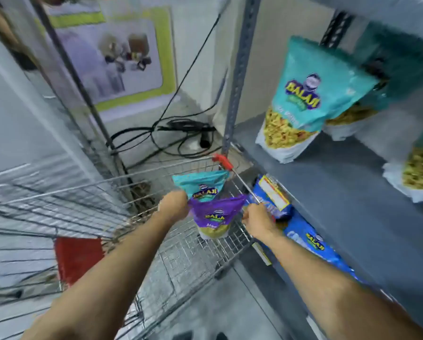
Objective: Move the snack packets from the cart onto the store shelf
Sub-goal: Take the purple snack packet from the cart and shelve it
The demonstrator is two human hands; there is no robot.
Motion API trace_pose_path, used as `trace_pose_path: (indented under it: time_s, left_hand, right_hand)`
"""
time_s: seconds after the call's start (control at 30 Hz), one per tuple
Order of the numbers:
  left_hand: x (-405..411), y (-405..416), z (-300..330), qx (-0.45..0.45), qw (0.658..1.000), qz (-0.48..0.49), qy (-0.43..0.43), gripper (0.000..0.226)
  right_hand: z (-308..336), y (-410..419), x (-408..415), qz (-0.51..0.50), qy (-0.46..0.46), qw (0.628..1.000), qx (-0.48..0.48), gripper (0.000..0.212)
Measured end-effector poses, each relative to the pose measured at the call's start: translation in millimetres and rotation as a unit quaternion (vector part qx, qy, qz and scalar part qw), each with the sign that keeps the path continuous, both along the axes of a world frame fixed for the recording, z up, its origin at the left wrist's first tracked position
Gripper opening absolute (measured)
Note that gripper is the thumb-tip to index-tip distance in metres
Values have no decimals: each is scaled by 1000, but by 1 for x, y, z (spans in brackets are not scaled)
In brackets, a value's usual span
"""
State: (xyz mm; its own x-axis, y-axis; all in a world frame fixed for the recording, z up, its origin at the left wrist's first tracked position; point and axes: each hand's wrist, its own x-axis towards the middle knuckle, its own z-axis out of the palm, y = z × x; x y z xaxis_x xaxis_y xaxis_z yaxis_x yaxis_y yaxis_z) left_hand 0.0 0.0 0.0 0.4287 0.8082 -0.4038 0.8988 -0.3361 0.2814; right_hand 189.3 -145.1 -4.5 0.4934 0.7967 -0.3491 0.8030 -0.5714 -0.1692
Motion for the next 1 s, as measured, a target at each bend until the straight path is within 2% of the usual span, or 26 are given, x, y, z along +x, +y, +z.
trace_pose_path:
  time_s: [0.07,0.1,0.13,0.17,0.2,0.27,0.33,0.37,0.47,0.5,0.53,0.57,0.63,0.67,0.8,0.93,1.0]
  left_hand:
    - [-4,12,-35,-64,997,-43,24,43]
    - [-6,19,-64,-107,993,-50,15,61]
    - [-9,19,-77,-165,985,-50,-7,82]
    - [-10,20,-98,-205,976,-32,-67,94]
    - [-9,17,-109,-236,961,-5,-143,94]
    - [-3,10,-126,-280,916,45,-283,67]
    - [9,5,-140,-303,870,101,-376,41]
    - [13,4,-146,-300,853,116,-411,38]
    - [22,-4,-149,-260,841,150,-451,34]
    - [24,-7,-148,-246,839,157,-460,31]
    - [25,-9,-141,-231,836,159,-471,29]
    - [26,-7,-137,-220,834,169,-477,26]
    - [28,-2,-117,-217,822,181,-494,18]
    - [27,2,-103,-220,819,180,-498,14]
    - [28,12,-31,-210,831,130,-499,18]
    - [42,2,58,-214,845,52,-488,40]
    - [54,-12,104,-218,837,1,-503,26]
  right_hand:
    - [-14,9,4,14,-16,999,-27,19]
    - [-18,14,4,26,-8,999,-47,27]
    - [-14,16,3,18,21,997,-72,36]
    - [-20,22,4,12,58,996,-73,46]
    - [-29,27,6,-4,105,992,-66,54]
    - [-49,35,12,-53,231,971,-31,62]
    - [-74,44,21,-107,346,932,1,64]
    - [-85,48,24,-122,369,921,23,66]
    - [-133,57,43,-144,417,896,48,83]
    - [-131,59,42,-156,420,892,61,87]
    - [-124,60,38,-166,422,888,73,87]
    - [-111,61,32,-173,422,885,94,78]
    - [-87,61,24,-174,447,867,139,45]
    - [-76,60,21,-178,459,855,164,40]
    - [-20,49,10,-195,488,807,269,60]
    - [51,20,6,-207,475,771,371,41]
    - [90,0,8,-212,459,752,423,36]
